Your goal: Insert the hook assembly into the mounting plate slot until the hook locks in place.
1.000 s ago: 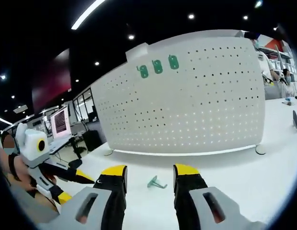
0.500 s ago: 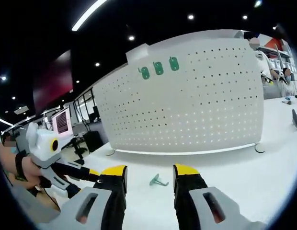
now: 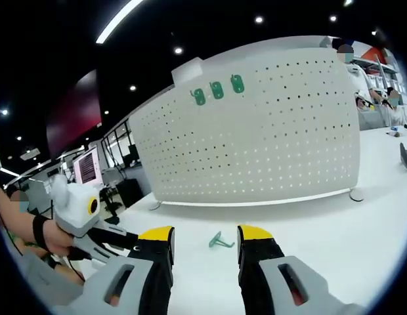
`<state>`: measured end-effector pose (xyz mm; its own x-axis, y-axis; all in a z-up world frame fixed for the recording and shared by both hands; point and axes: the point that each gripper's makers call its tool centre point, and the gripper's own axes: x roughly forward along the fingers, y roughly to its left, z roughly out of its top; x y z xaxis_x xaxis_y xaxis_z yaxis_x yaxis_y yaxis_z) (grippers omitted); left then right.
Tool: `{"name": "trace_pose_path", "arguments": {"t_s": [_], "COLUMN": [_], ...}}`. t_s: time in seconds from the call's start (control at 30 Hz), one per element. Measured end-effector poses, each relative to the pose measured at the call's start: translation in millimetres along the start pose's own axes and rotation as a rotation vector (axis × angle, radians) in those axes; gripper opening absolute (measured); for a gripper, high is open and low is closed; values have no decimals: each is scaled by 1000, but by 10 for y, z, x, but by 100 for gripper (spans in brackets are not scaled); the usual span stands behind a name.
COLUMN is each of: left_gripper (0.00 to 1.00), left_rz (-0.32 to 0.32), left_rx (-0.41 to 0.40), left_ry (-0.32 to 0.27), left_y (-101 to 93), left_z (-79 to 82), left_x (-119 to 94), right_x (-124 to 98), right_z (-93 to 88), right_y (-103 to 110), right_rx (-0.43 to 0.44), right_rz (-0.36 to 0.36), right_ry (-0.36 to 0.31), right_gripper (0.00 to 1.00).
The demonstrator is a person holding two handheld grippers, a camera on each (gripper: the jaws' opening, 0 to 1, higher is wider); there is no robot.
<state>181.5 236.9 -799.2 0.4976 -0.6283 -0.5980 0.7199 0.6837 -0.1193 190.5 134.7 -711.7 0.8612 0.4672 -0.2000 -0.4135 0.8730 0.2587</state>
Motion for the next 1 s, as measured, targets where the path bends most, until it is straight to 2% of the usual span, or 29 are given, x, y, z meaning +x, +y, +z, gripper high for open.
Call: {"name": "trace_pose_path", "arguments": {"t_s": [0.27,1.0], "left_gripper": [44,41], "left_rz": [5,48], "left_rx": [25,51], "left_ry": [32,44], "left_y": [71,237], "left_z": [-43,75], "left_x": [78,338], "right_x": [-36,-126], "right_z": [-18,-112], "right_y": [22,59], "right_rx": [11,24], "right_rz": [1,11], "right_ry": [-7,5], "right_gripper": [39,39]}}
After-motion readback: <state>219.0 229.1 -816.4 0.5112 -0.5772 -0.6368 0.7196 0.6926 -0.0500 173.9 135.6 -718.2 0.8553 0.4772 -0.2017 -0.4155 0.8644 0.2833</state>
